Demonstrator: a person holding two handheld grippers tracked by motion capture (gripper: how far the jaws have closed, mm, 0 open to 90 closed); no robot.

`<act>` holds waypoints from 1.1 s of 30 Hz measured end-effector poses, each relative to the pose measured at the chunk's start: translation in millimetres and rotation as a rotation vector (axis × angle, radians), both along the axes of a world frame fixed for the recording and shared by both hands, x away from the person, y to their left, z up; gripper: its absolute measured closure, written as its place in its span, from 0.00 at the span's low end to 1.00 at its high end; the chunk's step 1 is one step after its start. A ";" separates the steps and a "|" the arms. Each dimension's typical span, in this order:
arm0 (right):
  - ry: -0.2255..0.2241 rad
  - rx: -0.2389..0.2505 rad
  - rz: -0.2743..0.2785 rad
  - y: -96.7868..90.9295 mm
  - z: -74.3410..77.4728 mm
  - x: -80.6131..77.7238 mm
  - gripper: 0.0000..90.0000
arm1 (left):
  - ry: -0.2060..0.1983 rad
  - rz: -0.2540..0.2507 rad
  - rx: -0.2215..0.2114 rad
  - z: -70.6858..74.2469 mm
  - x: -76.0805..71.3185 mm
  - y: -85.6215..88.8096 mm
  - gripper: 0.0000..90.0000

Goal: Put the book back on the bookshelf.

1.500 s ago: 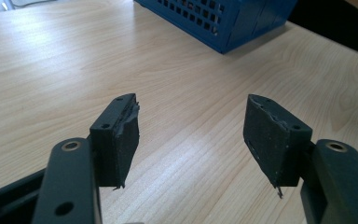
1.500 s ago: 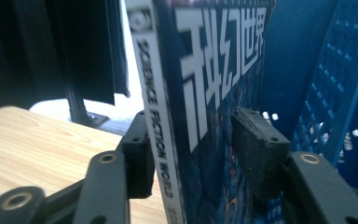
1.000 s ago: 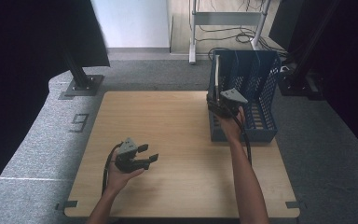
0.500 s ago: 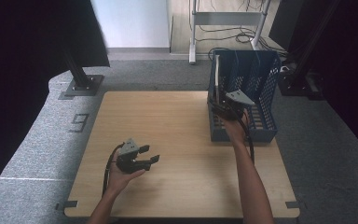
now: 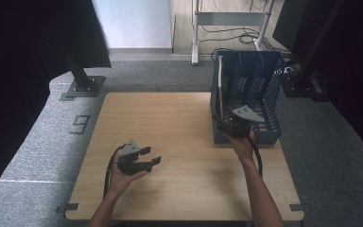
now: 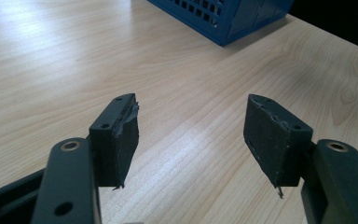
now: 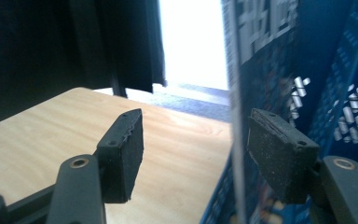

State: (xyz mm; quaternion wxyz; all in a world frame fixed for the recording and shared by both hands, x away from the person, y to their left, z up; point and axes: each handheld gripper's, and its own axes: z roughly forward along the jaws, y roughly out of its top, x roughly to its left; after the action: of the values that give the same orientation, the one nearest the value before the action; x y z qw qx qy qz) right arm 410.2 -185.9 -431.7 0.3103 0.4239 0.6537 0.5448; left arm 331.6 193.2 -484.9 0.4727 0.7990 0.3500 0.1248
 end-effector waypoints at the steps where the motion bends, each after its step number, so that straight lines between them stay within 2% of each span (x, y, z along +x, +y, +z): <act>1: 0.006 0.001 0.006 1.0 -2.8 -3.4 0.40 | 0.003 0.002 -0.001 -1.0 -0.2 -0.5 0.40; 6: 0.016 -0.009 0.013 1.8 -13.6 -17.7 0.40 | 0.005 -0.008 0.005 -2.6 -0.5 -3.6 0.40; 18: 0.019 0.009 0.036 -12.0 -24.5 -51.0 0.40 | -0.004 -0.003 -0.001 0.4 -1.0 -0.9 0.40; 22: 0.022 -0.001 0.044 -14.0 -27.7 -59.6 0.40 | 0.004 0.003 0.000 -0.7 0.1 -0.7 0.40; 23: 0.027 -0.006 0.052 -15.3 -32.0 -67.2 0.40 | 0.003 -0.001 -0.001 -0.7 -0.4 -1.7 0.40; 27: 0.039 -0.011 0.062 -16.9 -40.0 -77.5 0.40 | 0.003 -0.007 0.005 -0.7 -2.4 -5.0 0.40; 28: 0.048 -0.003 0.066 -18.6 -46.7 -84.2 0.40 | 0.002 -0.014 0.007 -0.5 -3.9 -6.9 0.40; 33: 0.074 -0.006 0.073 -21.9 -61.9 -97.5 0.40 | 0.001 -0.018 0.010 -0.5 -4.4 -8.5 0.40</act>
State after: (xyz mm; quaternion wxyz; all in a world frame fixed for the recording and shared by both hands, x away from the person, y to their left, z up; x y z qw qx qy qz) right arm 312.7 -207.8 -493.7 0.2668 0.4188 0.6813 0.5378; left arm 327.2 184.7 -485.5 0.4695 0.8047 0.3422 0.1218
